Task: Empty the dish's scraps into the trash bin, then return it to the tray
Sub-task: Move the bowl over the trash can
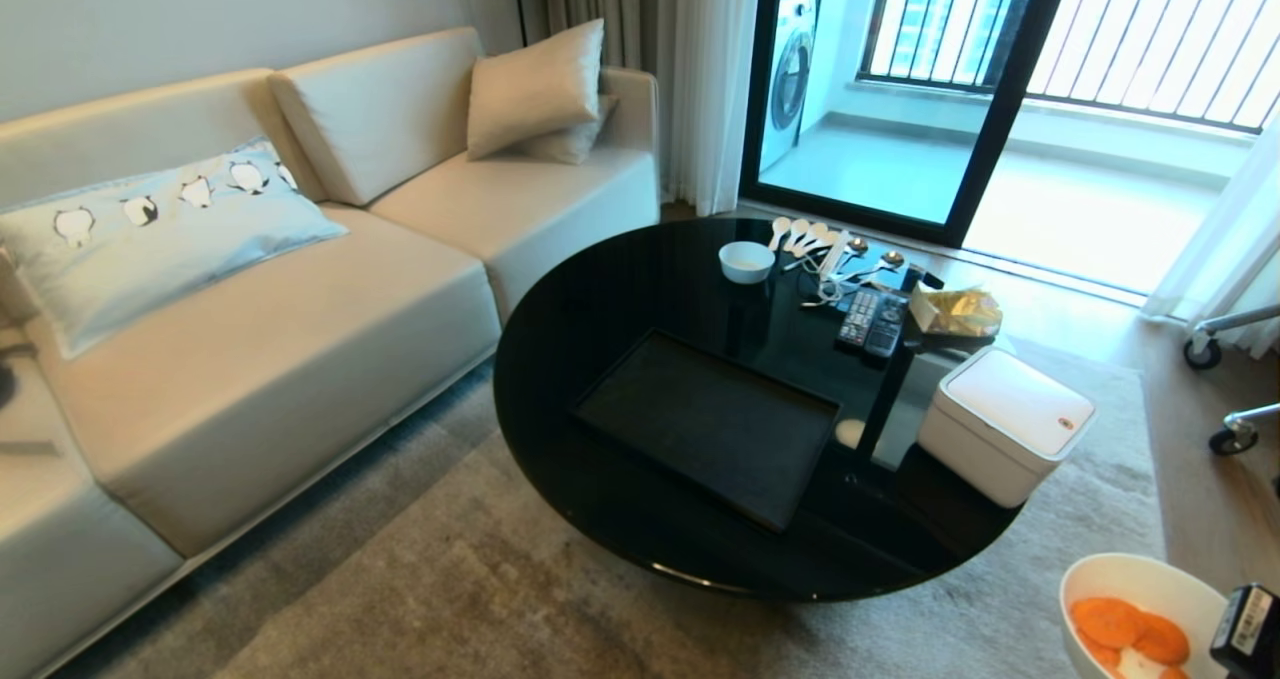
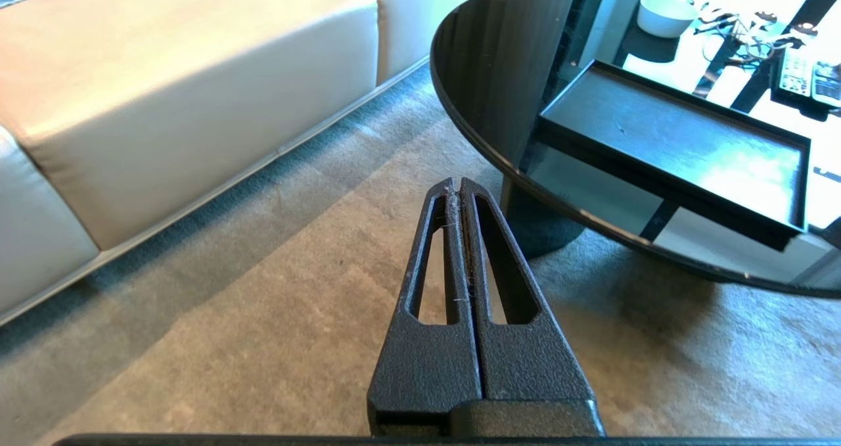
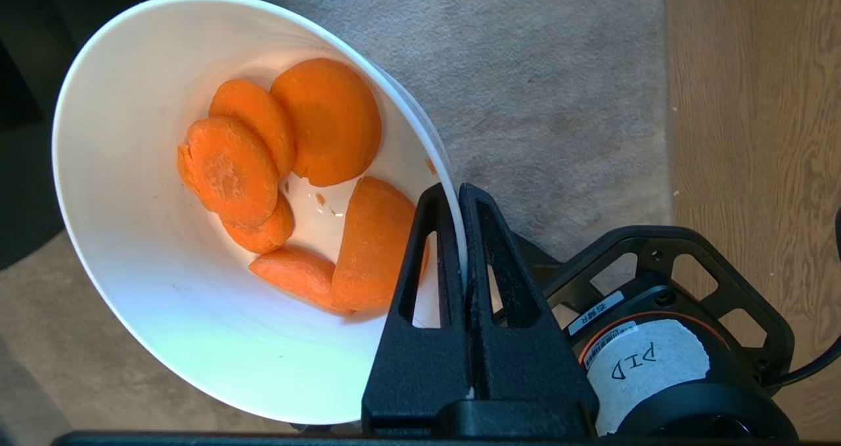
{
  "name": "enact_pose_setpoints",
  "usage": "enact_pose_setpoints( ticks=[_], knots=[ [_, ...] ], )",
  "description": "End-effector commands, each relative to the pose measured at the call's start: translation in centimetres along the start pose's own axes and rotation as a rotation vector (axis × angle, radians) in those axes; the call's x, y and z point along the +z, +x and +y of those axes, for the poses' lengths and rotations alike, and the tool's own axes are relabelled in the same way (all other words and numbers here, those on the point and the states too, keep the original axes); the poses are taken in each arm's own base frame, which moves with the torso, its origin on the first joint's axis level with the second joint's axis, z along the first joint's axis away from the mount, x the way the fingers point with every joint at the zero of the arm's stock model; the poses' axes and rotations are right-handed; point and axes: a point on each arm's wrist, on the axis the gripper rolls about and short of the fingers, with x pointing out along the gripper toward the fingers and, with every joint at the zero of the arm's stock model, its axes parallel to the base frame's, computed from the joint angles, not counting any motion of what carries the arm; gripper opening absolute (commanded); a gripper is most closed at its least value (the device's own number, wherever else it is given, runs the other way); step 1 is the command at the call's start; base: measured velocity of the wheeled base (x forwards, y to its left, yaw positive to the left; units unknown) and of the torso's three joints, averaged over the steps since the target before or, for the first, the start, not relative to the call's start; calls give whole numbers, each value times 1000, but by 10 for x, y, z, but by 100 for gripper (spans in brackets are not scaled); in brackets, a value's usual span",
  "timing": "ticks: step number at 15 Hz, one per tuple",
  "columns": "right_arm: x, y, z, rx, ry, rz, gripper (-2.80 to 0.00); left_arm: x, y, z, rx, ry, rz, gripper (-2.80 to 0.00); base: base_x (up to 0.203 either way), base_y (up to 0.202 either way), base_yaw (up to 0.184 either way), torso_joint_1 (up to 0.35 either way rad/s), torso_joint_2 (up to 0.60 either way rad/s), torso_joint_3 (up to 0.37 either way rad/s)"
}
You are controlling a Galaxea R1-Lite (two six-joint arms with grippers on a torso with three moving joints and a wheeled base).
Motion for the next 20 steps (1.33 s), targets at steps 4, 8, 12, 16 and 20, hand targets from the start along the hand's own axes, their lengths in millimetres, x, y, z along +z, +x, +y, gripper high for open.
enact_pose_setpoints(
  ticks=[4,8,12,16,20],
  knots=[
    [0,0,0,-5,3,3,-280,0,0,0,1,-2,-1,-280,-91,0,-1,-1,2,5],
    [2,-3,2,13,9,-8,-280,0,0,0,1,-2,0,-280,0,0,0,0,0,0],
    [1,-7,-1,22,12,-14,-280,0,0,0,1,-2,-1,-280,0,0,0,0,0,0],
    [0,-11,-4,37,21,-26,-280,0,0,0,1,-2,-1,-280,0,0,0,0,0,0],
    [0,-11,-5,38,20,-26,-280,0,0,0,1,-2,-1,-280,0,0,0,0,0,0]
  ],
)
